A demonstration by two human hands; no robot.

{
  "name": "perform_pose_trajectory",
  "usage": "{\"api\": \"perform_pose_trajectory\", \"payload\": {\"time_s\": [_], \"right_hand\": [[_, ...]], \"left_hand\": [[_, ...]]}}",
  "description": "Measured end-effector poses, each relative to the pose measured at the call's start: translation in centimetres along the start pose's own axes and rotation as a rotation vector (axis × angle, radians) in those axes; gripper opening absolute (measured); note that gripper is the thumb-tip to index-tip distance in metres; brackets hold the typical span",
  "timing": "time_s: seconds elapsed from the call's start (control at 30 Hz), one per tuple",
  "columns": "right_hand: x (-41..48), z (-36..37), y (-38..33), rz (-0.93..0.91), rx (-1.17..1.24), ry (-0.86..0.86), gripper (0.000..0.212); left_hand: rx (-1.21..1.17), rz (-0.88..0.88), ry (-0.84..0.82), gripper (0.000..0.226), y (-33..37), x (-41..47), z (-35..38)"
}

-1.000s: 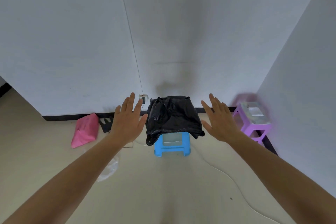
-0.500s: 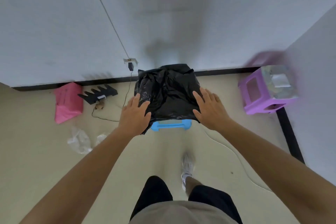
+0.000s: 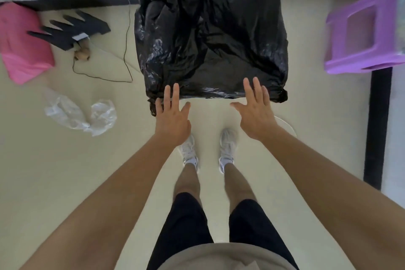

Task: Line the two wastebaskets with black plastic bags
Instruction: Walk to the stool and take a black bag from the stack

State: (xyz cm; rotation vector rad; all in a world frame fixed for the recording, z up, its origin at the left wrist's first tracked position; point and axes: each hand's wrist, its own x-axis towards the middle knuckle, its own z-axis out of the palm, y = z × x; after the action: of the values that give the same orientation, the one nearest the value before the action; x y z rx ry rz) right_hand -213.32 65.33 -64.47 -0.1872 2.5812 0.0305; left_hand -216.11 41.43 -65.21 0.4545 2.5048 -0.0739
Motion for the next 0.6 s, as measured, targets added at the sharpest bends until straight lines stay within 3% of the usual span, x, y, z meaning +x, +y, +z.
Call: {"api": "perform_pose_trajectory", "payload": {"time_s": [0.1, 0.2, 0.3, 0.43, 0.5, 0.6], "right_hand": [[0.5, 1.8, -0.3, 0.068, -0.063, -0.088, 0.069], [0.6, 1.0, -0.4, 0.094, 0.02, 0.0, 0.068], [0.4, -2.2, -0.3, 0.137, 0.258, 0.245, 0.046], [-1.0, -8.3, 0.0, 0.224, 0.416, 0.537, 0.009], [-2.1, -11.0, 0.0, 0.325, 0.459, 0.57, 0.012], [-5.4, -14.6, -0.6, 0.469, 0.493, 0.603, 0.032]], "left_hand": [[-0.014, -0.06, -0.086, 0.07, -0.2, 1.0, 1.4], [-0.074, -0.073, -0.056, 0.065, -0.4, 0.9, 0.3], [-0.14, -0.072, 0.088, 0.055, -0.8, -0.2, -2.4], [-0.322, -0.018, 0.427, 0.026, -1.8, -2.1, -8.3], [-0.385, 0.028, 0.53, 0.013, -2.2, -3.1, -11.7], [-0.441, 0.09, 0.536, 0.01, -1.6, -4.9, -16.9]]}}
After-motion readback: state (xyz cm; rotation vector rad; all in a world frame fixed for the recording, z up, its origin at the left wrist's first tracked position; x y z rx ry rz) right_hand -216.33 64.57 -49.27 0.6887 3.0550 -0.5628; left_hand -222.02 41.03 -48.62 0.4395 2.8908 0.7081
